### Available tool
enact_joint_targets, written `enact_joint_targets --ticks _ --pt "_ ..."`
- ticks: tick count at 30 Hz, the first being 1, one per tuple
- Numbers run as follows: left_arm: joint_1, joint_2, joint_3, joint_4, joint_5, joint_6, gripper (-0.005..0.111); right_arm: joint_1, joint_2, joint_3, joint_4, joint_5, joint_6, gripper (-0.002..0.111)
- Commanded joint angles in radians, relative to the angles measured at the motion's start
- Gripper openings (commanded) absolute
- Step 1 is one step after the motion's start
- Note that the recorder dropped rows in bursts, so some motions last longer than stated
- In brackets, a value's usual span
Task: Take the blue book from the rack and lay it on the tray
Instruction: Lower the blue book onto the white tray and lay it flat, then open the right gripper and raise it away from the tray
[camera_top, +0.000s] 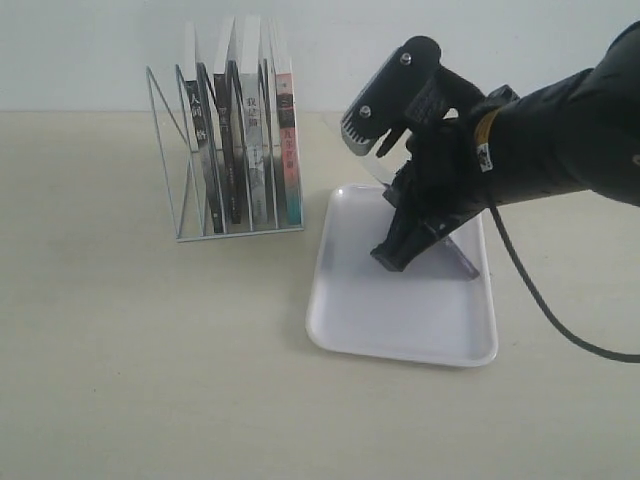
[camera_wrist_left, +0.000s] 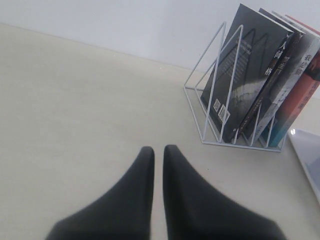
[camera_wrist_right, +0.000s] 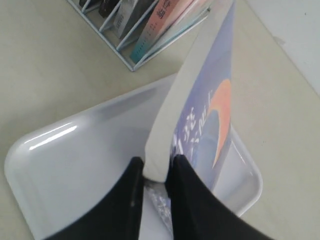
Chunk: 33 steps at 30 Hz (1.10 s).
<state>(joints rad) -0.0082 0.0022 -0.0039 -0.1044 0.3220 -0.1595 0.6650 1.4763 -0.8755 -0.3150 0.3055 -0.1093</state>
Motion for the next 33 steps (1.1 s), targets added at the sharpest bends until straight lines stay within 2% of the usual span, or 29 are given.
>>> enact_joint_targets --ticks 1,3,10,12,15,17,27,33 --pt "-0.003 -0.002 0.004 -0.001 -0.01 0.005 0.006 -0.006 -0.039 0.018 0.18 0.177 -0.009 0.0" --pt "-0.003 -0.002 0.004 -0.001 -0.01 0.005 0.006 -0.006 -0.071 0.018 0.236 0.193 -0.041 0.0" --pt "-0.003 -0.002 0.004 -0.001 -0.01 0.005 0.006 -0.006 -0.081 0.018 0.241 0.244 -0.046 0.001" --pt "-0.003 -0.002 0.004 -0.001 -0.01 0.005 0.006 -0.006 -0.07 0.018 0.245 0.251 -0.044 0.009" --pt "-0.003 -0.002 0.004 -0.001 -0.01 0.005 0.006 -0.006 -0.058 0.018 0.248 0.241 -0.044 0.031" --pt "-0.003 -0.002 0.004 -0.001 -0.01 0.005 0.006 -0.006 -0.056 0.018 0.248 0.216 -0.044 0.038" --pt "-0.003 -0.002 0.004 -0.001 -0.01 0.005 0.006 -0.006 -0.058 0.016 0.248 0.134 -0.03 0.038" --pt "-0.003 -0.002 0.004 -0.001 -0.01 0.005 0.006 -0.006 -0.107 -0.035 0.285 0.201 -0.024 0.036"
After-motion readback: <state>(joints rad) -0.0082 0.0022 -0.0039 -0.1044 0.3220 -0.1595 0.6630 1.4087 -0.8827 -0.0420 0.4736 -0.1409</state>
